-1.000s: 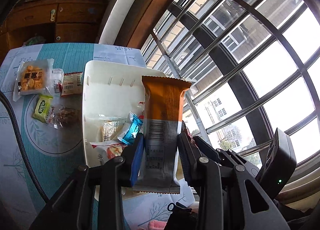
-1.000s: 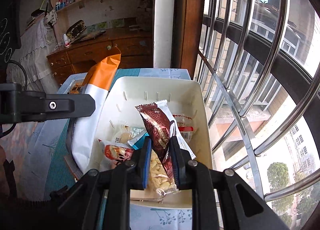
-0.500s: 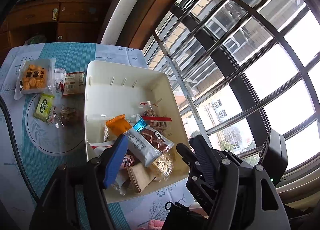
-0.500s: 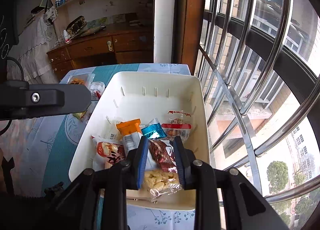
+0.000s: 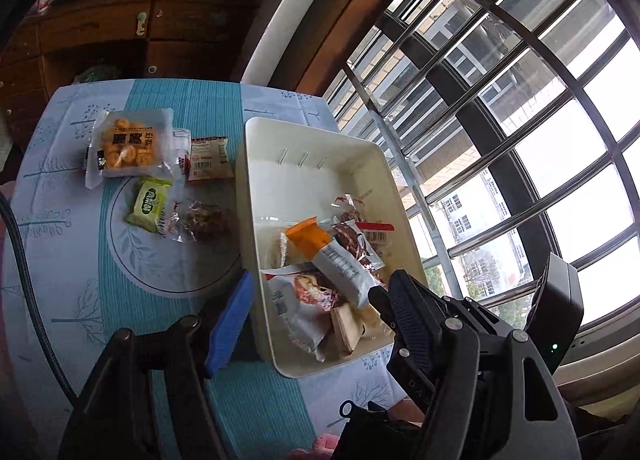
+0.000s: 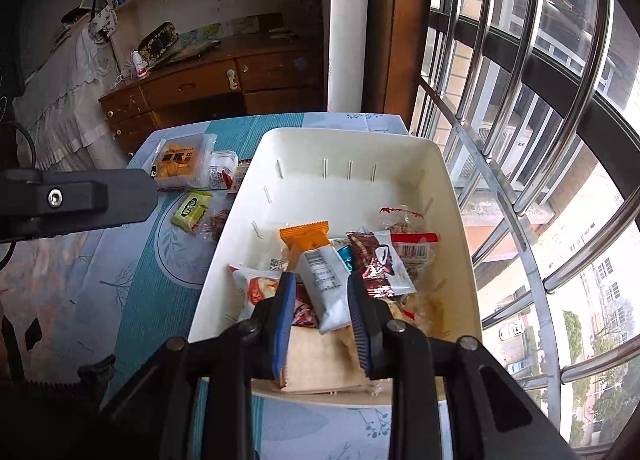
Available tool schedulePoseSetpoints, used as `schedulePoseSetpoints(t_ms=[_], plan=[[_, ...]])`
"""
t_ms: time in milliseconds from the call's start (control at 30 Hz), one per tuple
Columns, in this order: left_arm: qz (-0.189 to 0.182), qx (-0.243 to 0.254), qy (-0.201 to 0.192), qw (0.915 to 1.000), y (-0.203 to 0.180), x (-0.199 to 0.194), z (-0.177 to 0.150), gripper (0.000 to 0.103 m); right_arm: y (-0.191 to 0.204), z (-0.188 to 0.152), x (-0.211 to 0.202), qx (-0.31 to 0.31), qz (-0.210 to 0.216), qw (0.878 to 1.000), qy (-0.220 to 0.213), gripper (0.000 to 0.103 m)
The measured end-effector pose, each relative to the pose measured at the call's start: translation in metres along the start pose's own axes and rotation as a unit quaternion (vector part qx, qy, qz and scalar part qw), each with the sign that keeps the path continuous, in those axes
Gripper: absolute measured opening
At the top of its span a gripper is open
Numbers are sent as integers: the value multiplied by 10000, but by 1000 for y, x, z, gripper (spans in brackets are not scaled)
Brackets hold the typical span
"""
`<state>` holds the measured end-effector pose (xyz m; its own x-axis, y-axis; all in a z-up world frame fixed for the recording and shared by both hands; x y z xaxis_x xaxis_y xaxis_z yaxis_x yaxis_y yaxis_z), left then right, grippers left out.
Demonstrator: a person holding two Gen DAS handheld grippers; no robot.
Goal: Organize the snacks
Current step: 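Lower both packs into the tray and open both tools, then withdraw both tools from the tray back over the table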
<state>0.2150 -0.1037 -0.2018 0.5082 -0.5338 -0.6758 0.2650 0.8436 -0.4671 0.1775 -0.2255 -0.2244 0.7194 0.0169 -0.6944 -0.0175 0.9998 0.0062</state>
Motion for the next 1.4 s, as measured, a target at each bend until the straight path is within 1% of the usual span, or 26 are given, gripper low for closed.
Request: schedulePoseSetpoints(t_ms=[67,100,267,600,767,833,933,1033,1133,1200,1367,1400], plan=[[36,27,16,10000,12,-8,0,68,11,0,0,34,-10,10000,24,35],[48,44,26,10000,18,-12,0,68,18,-1,0,51,-10,10000,31,35],[123,141,92,9998,47,-30,0,68,48,-3,0,123,-19,9999,89,36],[327,524,217,9979,108,-63,2,72,108,-15,4,390,-92,9989,235,36],[541,855,329,9943,135,-72,4,72,136,-28,8,560,-132,9977,348,36],[666,1017,441,9916,146,-73,5,73,146,-32,10,592,-148,9973,412,37],[759,1230,559,9879,157,-72,9,73,155,-38,11,560,-171,9970,502,44],[860,1474,698,9829,164,-68,16,73,161,-39,11,422,-167,9974,567,46],[942,1655,815,9783,169,-60,24,73,164,-40,15,100,-160,9967,795,51],[974,1705,886,9765,172,-54,30,73,167,-44,20,-221,-104,9947,998,56],[1200,1996,1132,9659,179,-36,47,73,171,-40,34,-1043,104,9876,1166,56],[1225,2086,1160,9633,179,-32,51,76,173,-37,38,-1307,151,9842,1188,57]])
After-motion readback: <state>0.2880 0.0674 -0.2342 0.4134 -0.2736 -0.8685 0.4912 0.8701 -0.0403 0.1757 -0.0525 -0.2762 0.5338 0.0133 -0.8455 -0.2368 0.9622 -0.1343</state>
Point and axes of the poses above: each gripper's, at about its wrist camera, not at the fingertips, and x roughly the way its jaws point, y to its left, z to its top, the point moved 10 cm from there along x, roughly the way its jaws point, and after that the axes turned 10 degrees about -y, right-handed, at the moved point
